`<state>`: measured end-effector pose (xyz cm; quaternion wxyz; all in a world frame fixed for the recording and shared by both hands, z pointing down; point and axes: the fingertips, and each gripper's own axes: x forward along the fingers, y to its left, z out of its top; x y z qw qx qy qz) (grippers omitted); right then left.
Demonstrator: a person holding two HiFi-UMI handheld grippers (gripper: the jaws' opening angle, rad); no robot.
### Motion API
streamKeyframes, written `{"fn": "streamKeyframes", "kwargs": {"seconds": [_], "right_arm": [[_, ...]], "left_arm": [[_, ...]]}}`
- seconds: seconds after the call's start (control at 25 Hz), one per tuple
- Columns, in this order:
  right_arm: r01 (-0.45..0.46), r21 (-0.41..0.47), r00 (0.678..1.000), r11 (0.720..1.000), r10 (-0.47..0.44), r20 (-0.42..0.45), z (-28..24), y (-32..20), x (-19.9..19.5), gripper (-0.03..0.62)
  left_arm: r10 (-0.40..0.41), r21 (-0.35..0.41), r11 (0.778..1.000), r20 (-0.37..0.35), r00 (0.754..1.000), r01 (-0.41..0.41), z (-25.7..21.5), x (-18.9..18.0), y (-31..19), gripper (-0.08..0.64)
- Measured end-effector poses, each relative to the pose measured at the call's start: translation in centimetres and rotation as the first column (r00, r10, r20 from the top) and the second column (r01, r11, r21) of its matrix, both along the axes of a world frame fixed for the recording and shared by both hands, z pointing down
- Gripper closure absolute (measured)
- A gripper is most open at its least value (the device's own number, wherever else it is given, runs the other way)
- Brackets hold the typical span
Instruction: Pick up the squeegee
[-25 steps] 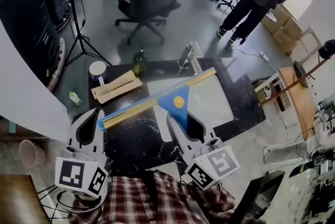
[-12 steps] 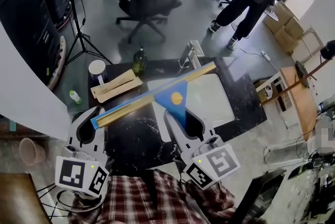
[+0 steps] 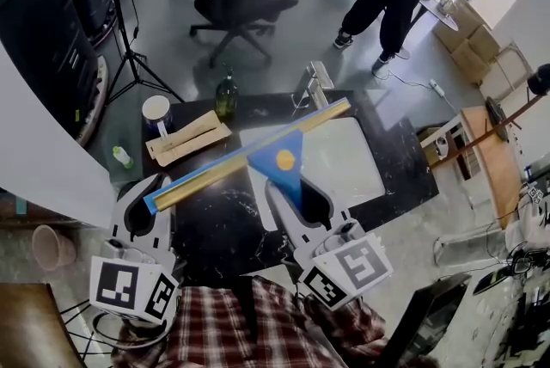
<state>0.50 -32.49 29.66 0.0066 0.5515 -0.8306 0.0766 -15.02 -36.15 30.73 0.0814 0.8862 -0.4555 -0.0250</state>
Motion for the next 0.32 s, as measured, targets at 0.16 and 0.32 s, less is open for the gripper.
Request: {"fn": "streamKeyframes", "kwargs": {"seconds": [0.16, 0.32], "right_arm": [[-0.013, -0.006, 1.0, 1.0, 0.013, 0.0, 0.18, 0.17, 0.56, 0.456], [-0.006, -0.001, 1.0, 1.0, 0.006, 0.004, 0.2, -0.24, 0.63, 0.456]], "left_arm": [[0.006, -0.004, 1.0, 0.001, 1.0, -0.006, 0.2, 0.36, 0.1, 0.551], [-0.009, 0.003, 1.0, 0.002, 1.0, 0.008, -0.09, 0.15, -0.07, 0.551]]}}
